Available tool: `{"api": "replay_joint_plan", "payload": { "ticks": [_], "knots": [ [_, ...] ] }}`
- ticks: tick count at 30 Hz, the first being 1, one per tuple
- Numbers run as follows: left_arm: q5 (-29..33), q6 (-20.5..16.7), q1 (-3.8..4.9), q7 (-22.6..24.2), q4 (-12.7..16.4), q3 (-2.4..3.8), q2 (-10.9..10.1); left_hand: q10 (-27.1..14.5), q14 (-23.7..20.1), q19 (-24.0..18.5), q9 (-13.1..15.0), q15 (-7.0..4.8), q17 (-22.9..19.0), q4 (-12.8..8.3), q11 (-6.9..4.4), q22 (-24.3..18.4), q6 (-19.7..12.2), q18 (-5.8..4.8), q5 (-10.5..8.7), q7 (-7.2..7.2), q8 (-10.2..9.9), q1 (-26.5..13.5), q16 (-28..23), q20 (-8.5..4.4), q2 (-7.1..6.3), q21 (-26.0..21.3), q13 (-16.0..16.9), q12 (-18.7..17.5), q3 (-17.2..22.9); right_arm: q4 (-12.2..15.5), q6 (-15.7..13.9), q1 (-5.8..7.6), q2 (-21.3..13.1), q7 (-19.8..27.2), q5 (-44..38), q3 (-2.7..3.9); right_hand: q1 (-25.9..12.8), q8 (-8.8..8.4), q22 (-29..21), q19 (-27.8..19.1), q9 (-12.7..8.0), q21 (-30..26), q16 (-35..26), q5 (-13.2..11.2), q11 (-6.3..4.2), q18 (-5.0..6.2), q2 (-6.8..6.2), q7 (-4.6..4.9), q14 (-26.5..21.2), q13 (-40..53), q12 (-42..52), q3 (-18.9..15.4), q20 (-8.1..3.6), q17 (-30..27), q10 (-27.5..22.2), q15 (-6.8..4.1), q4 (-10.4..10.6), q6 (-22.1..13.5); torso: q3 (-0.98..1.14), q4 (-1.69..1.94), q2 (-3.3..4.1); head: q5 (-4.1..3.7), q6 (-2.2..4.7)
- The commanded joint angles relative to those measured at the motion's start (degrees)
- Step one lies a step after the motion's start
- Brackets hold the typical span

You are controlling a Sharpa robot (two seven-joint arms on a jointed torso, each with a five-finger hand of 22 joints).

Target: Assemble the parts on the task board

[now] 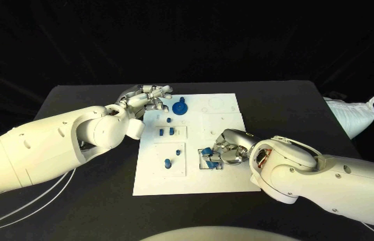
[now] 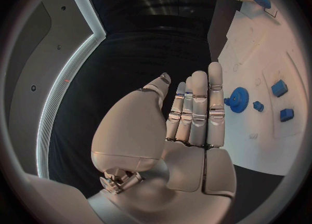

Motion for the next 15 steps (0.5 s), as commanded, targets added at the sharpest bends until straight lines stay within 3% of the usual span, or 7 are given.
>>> {"api": "replay_joint_plan", "payload": {
  "ticks": [1,3,4,7,10,12,15],
  "knots": [
    [-0.2,1.1,0.00,0.2,0.1,0.04,0.1,-0.4,-0.4,0.5,-0.1,-0.09,-0.1,0.0,0.15,-0.1,-0.3,1.08,0.25,-0.06,0.2,0.5,0.4,0.05,0.21,-0.3,0.1,0.3,-0.4,0.0,2.3,-0.10,0.4,-1.4,-2.0,0.01,-1.4,0.72,0.0,0.1,4.5,0.1,0.2,-1.1,-0.48,-0.43,-0.28,-1.26,3.9,0.3,0.3,-0.8,-0.48,3.1,1.1,-0.52,0.0,1.3,0.04,-0.03,0.00,-0.01,-0.07],
    [-0.2,1.1,0.00,0.2,0.1,0.04,0.1,-0.4,-0.4,0.5,-0.1,-0.09,-0.1,0.0,0.15,-0.1,-0.3,1.08,0.25,-0.06,0.2,0.5,0.4,0.05,0.21,-0.3,0.1,0.3,-0.4,-0.1,2.2,-0.11,0.5,-1.5,-2.4,0.01,-2.6,0.85,0.0,0.1,4.9,0.1,0.2,-3.4,-0.52,-0.44,-0.22,-1.30,3.9,0.6,0.3,-1.7,-0.53,3.1,1.2,-0.56,0.0,1.3,0.05,-0.02,0.00,-0.02,-0.08],
    [-0.2,1.1,0.00,0.2,0.1,0.04,0.1,-0.4,-0.4,0.5,-0.1,-0.09,-0.1,0.0,0.15,-0.1,-0.3,1.08,0.25,-0.06,0.2,0.5,0.4,0.05,0.21,-0.3,0.1,0.3,-0.4,-0.1,2.0,-0.12,0.5,-1.5,-2.7,0.01,-3.7,0.93,0.0,0.1,5.1,0.0,0.1,-5.7,-0.53,-0.43,-0.41,-1.32,3.9,0.7,0.3,-2.6,-0.55,3.1,1.3,-0.57,0.0,1.3,0.03,-0.03,0.00,-0.04,-0.07],
    [-0.2,1.1,0.00,0.2,0.1,0.04,0.1,-0.4,-0.4,0.5,-0.1,-0.09,-0.1,0.0,0.15,-0.1,-0.3,1.08,0.25,-0.06,0.2,0.5,0.4,0.05,0.21,-0.3,0.1,0.3,-0.4,-0.2,0.7,-0.12,0.6,-1.7,-4.0,0.01,-8.8,1.01,-0.3,0.0,5.8,-0.1,-0.3,-12.1,-0.44,-0.39,-2.06,-1.21,3.8,0.2,-0.7,-6.3,-0.56,2.4,0.8,-0.50,0.0,0.9,0.01,-0.04,-0.02,-0.06,-0.04],
    [-0.2,1.1,0.00,0.2,0.1,0.04,0.1,-0.4,-0.4,0.5,-0.1,-0.09,-0.1,0.0,0.15,-0.1,-0.3,1.08,0.25,-0.06,0.2,0.5,0.4,0.05,0.21,-0.3,0.1,0.3,-0.4,-0.3,-0.1,-0.13,0.5,-1.9,-5.7,0.01,-13.8,0.91,-0.8,-0.3,6.3,-0.5,-0.8,-16.2,-0.22,-0.29,-3.81,-0.98,3.6,-0.8,-2.1,-8.0,-0.44,1.8,-0.1,-0.34,0.2,0.2,0.00,-0.03,-0.03,-0.07,-0.07],
    [-0.2,1.1,0.00,0.2,0.1,0.04,0.1,-0.4,-0.4,0.5,-0.1,-0.09,-0.1,0.0,0.15,-0.1,-0.3,1.08,0.25,-0.06,0.2,0.5,0.4,0.05,0.21,-0.3,0.1,0.3,-0.4,-0.3,-0.3,-0.13,0.4,-2.0,-6.7,0.01,-15.8,0.98,-0.9,-0.3,6.6,-0.6,-0.9,-17.3,-0.13,-0.27,-5.08,-0.94,3.6,-0.9,-2.5,-7.1,-0.36,1.8,-0.2,-0.28,0.3,-0.1,-0.01,-0.02,-0.02,-0.07,-0.08],
    [-0.2,1.1,0.00,0.1,0.1,0.04,0.1,-0.4,-0.4,0.5,-0.1,-0.09,-0.1,0.0,0.15,-0.1,-0.3,1.08,0.25,-0.06,0.2,0.5,0.4,0.05,0.21,-0.3,0.1,0.3,-0.4,-0.2,-0.2,-0.14,0.4,-2.0,-7.8,0.01,-16.2,1.14,-0.8,-0.3,7.2,-0.6,-0.9,-16.5,-0.13,-0.28,-5.98,-0.91,3.6,-0.7,-2.7,-5.2,-0.32,1.9,-0.2,-0.25,0.2,-0.2,0.01,-0.02,-0.04,-0.03,-0.07]
  ]
}}
